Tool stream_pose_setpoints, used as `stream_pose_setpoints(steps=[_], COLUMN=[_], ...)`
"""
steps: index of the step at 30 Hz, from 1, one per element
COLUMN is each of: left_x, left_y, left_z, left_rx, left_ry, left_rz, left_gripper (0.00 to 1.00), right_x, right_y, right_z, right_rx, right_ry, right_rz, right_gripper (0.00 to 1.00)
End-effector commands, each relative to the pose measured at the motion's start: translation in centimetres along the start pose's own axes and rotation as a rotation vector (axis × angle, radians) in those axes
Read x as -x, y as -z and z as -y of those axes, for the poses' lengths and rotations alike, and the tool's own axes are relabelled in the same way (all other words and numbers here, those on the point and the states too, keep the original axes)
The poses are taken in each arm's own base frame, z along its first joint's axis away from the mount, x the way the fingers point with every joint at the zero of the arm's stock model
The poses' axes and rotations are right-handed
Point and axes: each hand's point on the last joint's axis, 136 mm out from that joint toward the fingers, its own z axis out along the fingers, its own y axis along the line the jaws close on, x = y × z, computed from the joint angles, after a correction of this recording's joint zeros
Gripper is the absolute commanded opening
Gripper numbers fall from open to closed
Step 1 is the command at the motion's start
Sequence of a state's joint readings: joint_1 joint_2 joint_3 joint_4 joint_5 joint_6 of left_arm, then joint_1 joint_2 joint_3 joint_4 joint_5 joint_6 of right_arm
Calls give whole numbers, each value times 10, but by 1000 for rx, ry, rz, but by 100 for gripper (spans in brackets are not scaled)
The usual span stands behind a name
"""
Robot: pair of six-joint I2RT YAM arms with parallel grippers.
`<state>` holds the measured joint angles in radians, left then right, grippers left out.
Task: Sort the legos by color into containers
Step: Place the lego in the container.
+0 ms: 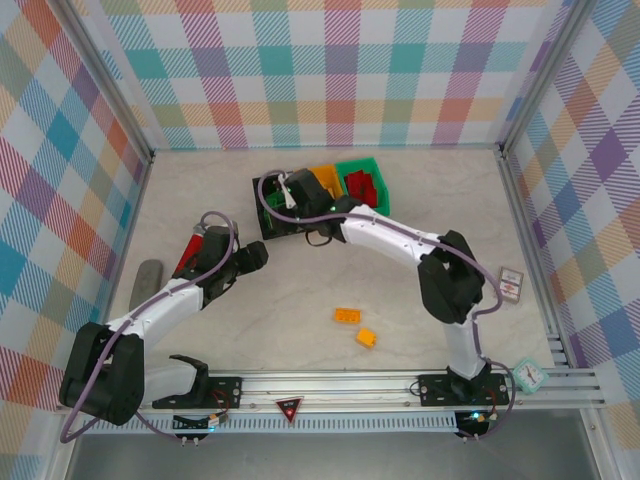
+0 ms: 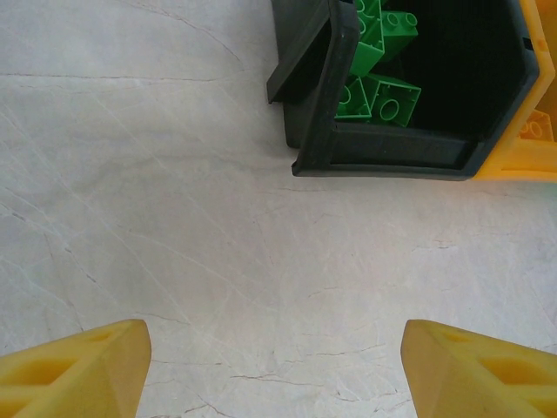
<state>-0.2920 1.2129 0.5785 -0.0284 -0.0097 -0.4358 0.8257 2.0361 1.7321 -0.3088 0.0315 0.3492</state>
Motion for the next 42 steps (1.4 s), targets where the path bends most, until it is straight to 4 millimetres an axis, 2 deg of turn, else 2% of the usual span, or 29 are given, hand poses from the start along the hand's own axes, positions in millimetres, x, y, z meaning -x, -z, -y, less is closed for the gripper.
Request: stream_pose_setpoints(steps=[1,5,11,15,18,20,25,30,35,42], left_x=[-6,-8,-9,-9,-10,-10,-10,-11,-11,-12], left_y=[-2,-4,-7,-8,-9,-10,-11,-10,-11,-10], left_z=[-11,-11,-10,-10,-10,-11,-10,-8,-8,-2], left_rx=[33,29,25,24,28,31,29,18,18,-20], left_ry=[27,30,31,29,28,26,26,27,27,37], left_rz=[-17,-27,-35,-38,-43,-45,-48,-51,-52,-54], left_gripper=[76,76,76,76,76,76,76,76,76,76], right_x=[10,31,49,53,53,52,50,40,19,-23], right_y=[-17,-35,-61,-76,-81,-80,-68,-43,-16,20], right_z=[7,18,47,61,65,64,54,35,23,22], right_rx=[5,-15,-102,-136,-145,-137,-97,-53,-33,-11], right_ry=[17,19,42,49,51,48,55,87,104,81], right_rz=[-23,-11,5,3,0,-8,-14,0,0,-24], right_gripper=[30,30,32,34,38,46,49,50,51,51])
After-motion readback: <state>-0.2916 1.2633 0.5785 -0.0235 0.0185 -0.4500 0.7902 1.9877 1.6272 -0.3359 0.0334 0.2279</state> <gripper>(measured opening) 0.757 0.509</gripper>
